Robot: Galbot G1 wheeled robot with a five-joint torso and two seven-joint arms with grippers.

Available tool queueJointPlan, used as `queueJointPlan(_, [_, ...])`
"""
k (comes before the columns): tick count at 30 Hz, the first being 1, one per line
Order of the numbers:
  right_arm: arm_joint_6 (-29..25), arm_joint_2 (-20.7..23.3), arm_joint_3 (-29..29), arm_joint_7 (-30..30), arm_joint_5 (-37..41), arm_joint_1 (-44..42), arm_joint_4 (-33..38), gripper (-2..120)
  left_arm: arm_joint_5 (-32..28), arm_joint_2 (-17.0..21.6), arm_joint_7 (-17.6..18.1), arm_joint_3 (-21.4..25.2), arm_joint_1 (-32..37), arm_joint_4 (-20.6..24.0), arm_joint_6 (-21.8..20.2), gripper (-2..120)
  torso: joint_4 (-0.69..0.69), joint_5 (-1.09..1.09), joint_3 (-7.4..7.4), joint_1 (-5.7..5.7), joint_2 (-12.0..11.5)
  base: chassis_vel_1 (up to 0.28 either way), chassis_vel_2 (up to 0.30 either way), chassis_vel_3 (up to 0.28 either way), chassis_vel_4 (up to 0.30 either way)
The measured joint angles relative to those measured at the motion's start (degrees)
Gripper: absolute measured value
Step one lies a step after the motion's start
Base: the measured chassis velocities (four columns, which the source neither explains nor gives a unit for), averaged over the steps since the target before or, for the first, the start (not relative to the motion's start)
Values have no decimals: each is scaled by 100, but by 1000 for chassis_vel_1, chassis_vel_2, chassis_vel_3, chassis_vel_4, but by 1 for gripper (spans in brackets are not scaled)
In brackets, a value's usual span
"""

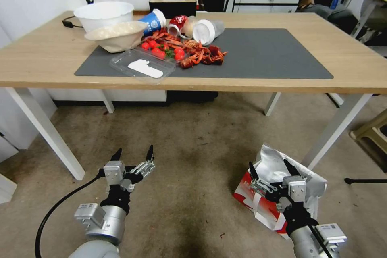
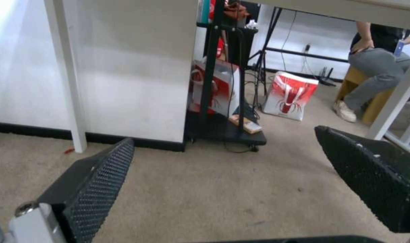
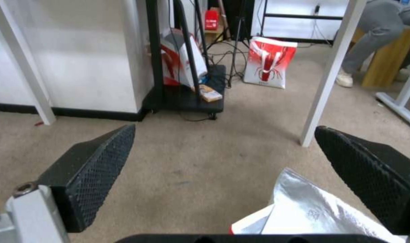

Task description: Pick up the food delivery bag from the floor and place it on the table.

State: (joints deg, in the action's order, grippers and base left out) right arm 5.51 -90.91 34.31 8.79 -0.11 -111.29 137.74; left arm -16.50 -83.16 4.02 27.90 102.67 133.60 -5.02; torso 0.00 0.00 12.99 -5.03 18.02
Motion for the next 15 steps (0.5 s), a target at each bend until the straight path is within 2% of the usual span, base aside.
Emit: queueJointPlan(15, [0, -17, -11, 4, 3, 1, -27, 100, 99, 19, 1, 14, 8, -80, 76, 100, 0, 0, -233, 95, -328, 0, 0, 0, 0])
